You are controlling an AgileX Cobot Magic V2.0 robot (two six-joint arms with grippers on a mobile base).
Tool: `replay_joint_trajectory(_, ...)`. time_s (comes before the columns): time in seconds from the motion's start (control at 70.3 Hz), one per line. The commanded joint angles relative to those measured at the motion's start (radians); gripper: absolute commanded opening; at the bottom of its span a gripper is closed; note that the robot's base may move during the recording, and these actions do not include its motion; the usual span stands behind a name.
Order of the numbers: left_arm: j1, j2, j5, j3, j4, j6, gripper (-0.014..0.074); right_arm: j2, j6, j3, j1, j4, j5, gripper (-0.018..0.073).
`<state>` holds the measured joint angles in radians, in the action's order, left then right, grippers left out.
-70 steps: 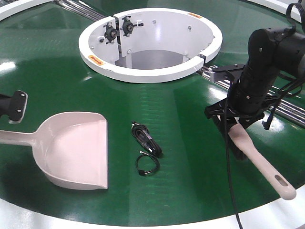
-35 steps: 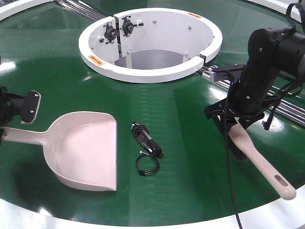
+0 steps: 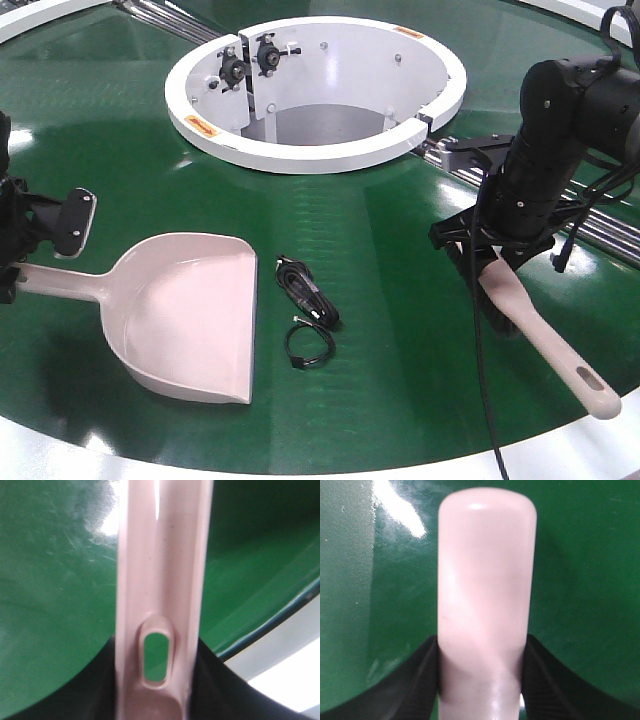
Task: Clean and inspect green conveyor with broom and dustpan
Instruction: 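Slide the dustpan with the left gripper toward the black cable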
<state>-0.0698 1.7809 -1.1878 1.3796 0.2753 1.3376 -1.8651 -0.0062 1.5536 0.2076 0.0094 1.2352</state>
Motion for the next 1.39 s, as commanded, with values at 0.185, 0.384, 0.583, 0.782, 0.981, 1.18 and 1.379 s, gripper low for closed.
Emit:
replay_joint_trajectory(0.185, -0.009, 0.01, -0.072, 0.124, -0.015, -0.004, -0.0006, 0.056, -0.01, 0.023, -0.002, -0.009, 0.054, -0.0003)
replay_joint_trajectory(0.384, -0.009, 0.01, -0.071, 0.145, -0.036, -0.004, -0.0006, 0.056, -0.01, 0.023, -0.002, -0.009, 0.054, -0.0003)
replay_joint_trajectory(0.583, -0.009, 0.01, -0.067, 0.145, -0.038, -0.004, -0.0006, 0.056, -0.01, 0.023, -0.002, -0.009, 0.054, -0.0003)
replay_joint_trajectory(0.782, -0.009, 0.01, -0.053, 0.145, -0.066, 0.001, -0.0006, 0.056, -0.01, 0.023, -0.002, -0.009, 0.054, -0.0003)
replay_joint_trajectory(0.981, -0.023, 0.01, -0.045, 0.145, -0.064, 0.001, -0.0006, 0.056, -0.01, 0.023, -0.002, -0.009, 0.055, -0.0003)
replay_joint_trajectory(1.18, -0.04, 0.01, -0.039, 0.145, -0.065, 0.001, -0.0006, 0.056, -0.01, 0.023, -0.002, -0.009, 0.055, -0.0003)
replay_joint_trajectory(1.379, -0.065, 0.01, -0.029, 0.145, -0.067, 0.001, -0.0006, 0.056, -0.01, 0.023, -0.002, -0.009, 0.055, -0.0003)
